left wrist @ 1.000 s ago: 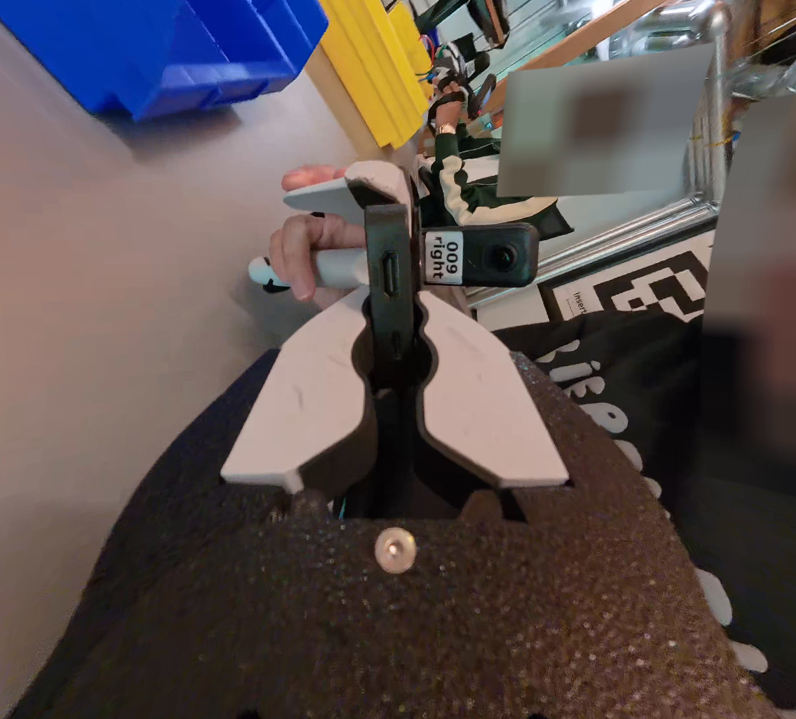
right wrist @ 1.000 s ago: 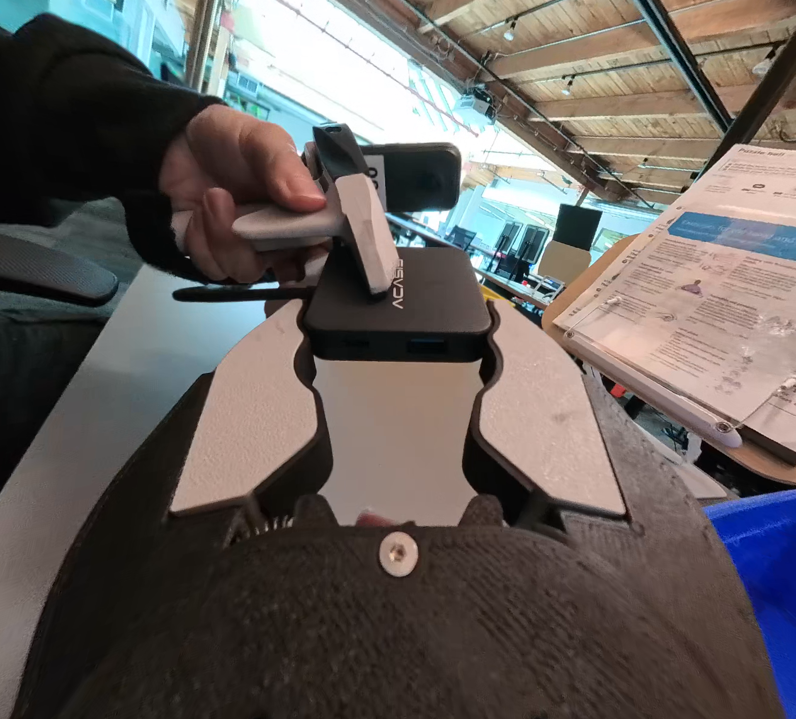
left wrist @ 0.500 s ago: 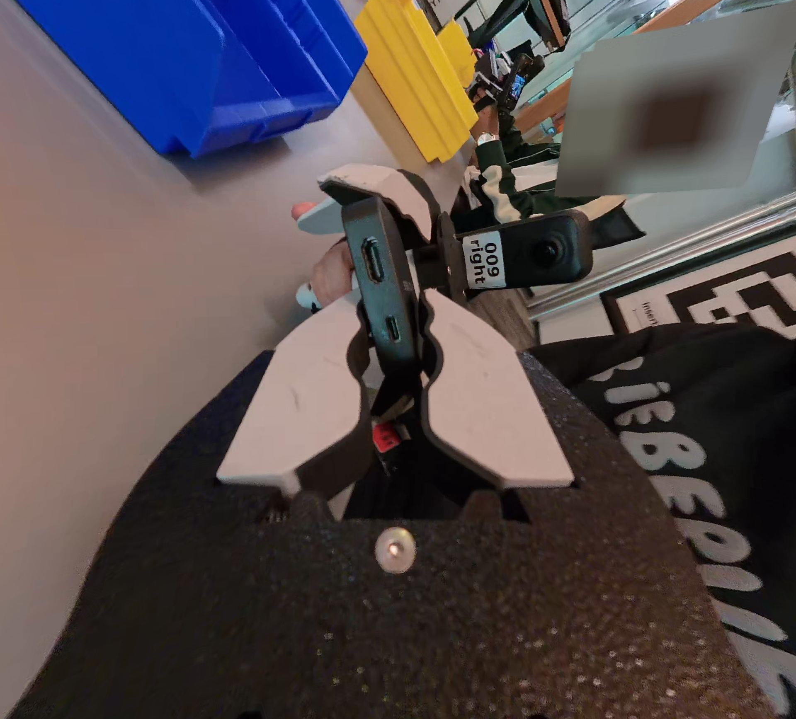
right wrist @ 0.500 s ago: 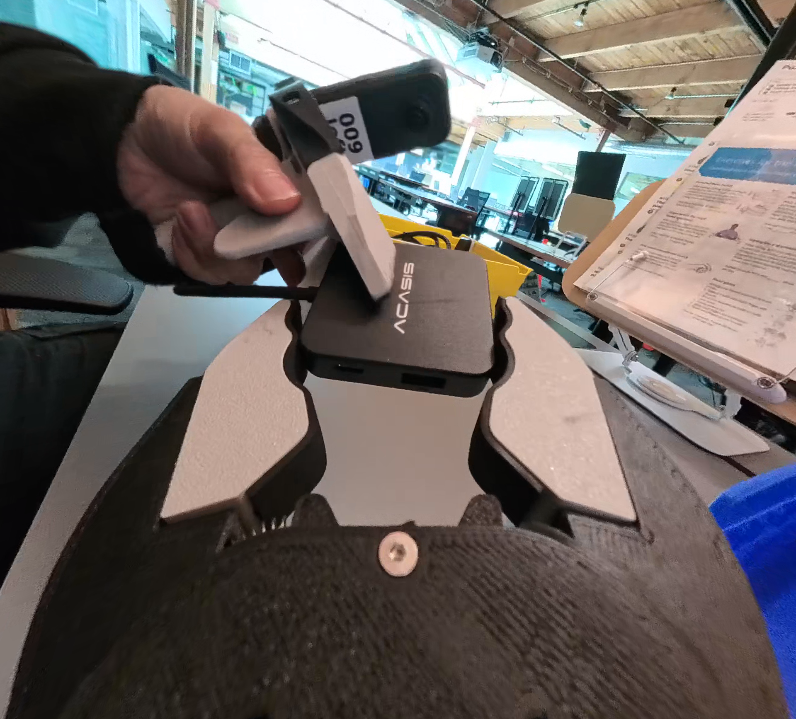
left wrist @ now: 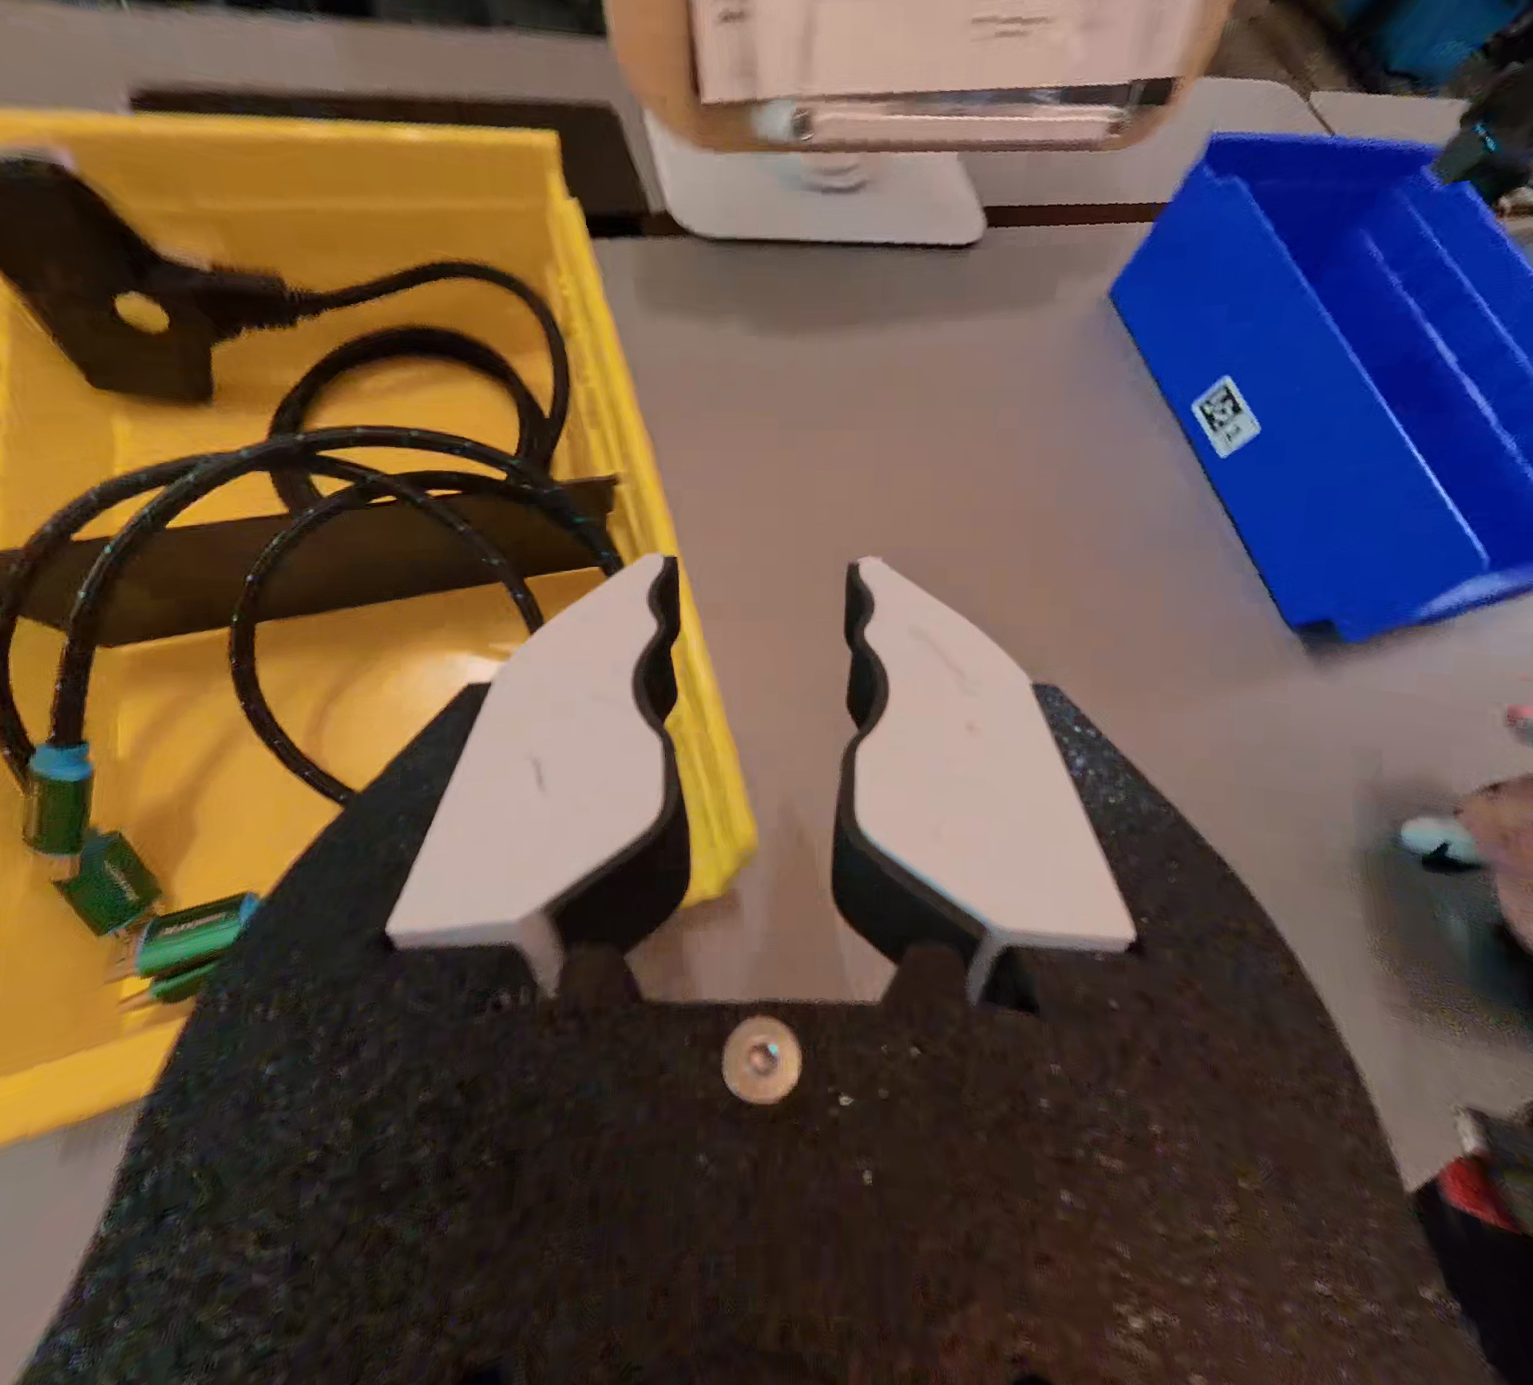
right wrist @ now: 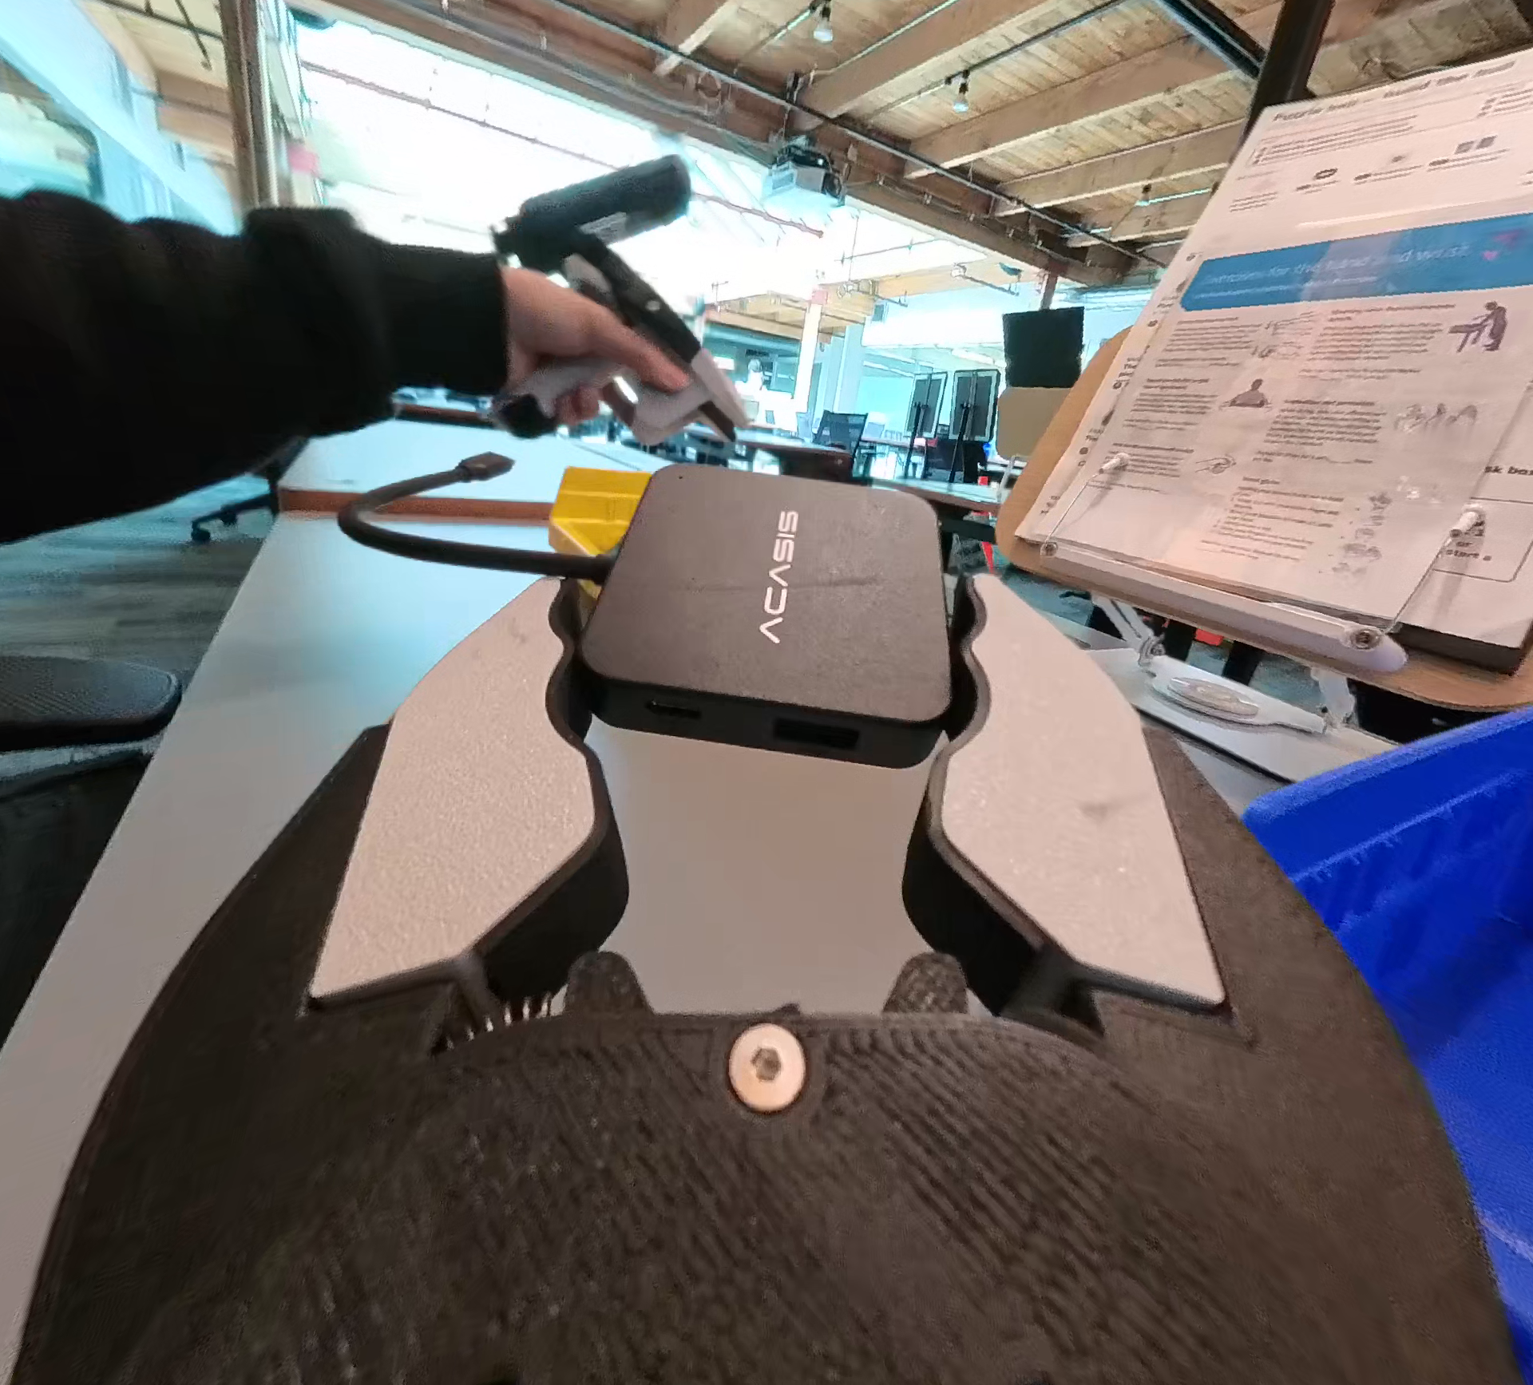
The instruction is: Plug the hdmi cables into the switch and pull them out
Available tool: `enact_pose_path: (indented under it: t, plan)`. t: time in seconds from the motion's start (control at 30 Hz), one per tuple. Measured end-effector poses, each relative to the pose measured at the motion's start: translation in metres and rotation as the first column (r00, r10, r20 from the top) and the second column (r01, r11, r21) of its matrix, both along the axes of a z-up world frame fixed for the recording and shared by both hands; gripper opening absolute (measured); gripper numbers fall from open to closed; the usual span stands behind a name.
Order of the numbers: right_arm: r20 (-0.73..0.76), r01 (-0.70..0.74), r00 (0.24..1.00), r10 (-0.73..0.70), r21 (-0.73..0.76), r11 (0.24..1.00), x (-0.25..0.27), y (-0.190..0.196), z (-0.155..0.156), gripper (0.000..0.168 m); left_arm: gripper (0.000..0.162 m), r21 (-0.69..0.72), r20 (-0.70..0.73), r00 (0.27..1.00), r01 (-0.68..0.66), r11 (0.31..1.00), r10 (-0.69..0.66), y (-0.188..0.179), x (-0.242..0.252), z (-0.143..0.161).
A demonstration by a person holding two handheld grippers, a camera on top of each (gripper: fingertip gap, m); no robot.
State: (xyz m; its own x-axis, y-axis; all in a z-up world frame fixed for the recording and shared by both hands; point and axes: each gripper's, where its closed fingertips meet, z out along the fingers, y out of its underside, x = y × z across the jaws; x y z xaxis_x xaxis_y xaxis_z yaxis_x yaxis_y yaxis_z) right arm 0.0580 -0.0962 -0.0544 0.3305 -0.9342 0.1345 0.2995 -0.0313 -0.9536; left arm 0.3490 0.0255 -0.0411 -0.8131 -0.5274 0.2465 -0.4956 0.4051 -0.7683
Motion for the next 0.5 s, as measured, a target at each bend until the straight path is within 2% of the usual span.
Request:
enact_pose_path:
  t: [0.1, 0.2, 0.33, 0.4, 0.43, 0.47, 0.5]
  plan:
    - [-0.012, -0.001, 1.000, 0.000, -0.031, 1.000, 0.003, 0.004, -0.003, 0.086, 0.037, 0.093, -0.120, 0.988, -0.087, 0.992, 0.098, -0.006, 0.039, -0.030]
    - [0.005, -0.005, 1.000, 0.005, -0.017, 1.000, 0.000, 0.003, 0.000, 0.085, 0.038, 0.194, -0.146, 0.955, -0.227, 0.954, 0.257, -0.001, 0.075, -0.058]
    - [0.040, -0.011, 0.999, 0.009, 0.038, 0.999, -0.004, -0.003, 0.007, 0.086, 0.029, 0.160, -0.173, 0.927, -0.306, 0.939, 0.332, -0.005, 0.090, -0.063]
    - [0.054, -0.020, 0.998, 0.017, 0.058, 0.998, -0.005, -0.005, 0.010, 0.086, 0.018, 0.187, -0.154, 0.927, -0.313, 0.931, 0.343, 0.001, 0.091, -0.066]
    - [0.055, -0.022, 0.998, 0.019, 0.062, 0.998, -0.005, -0.005, 0.011, 0.086, 0.026, 0.215, -0.165, 0.917, -0.327, 0.920, 0.364, 0.007, 0.091, -0.068]
    - [0.054, -0.022, 0.998, 0.018, 0.063, 0.998, -0.005, -0.006, 0.010, 0.086, 0.047, 0.232, -0.173, 0.903, -0.351, 0.907, 0.394, 0.012, 0.092, -0.069]
    - [0.055, -0.020, 0.998, 0.016, 0.063, 0.998, -0.006, -0.006, 0.011, 0.086, 0.050, 0.223, -0.171, 0.899, -0.363, 0.905, 0.403, 0.014, 0.093, -0.068]
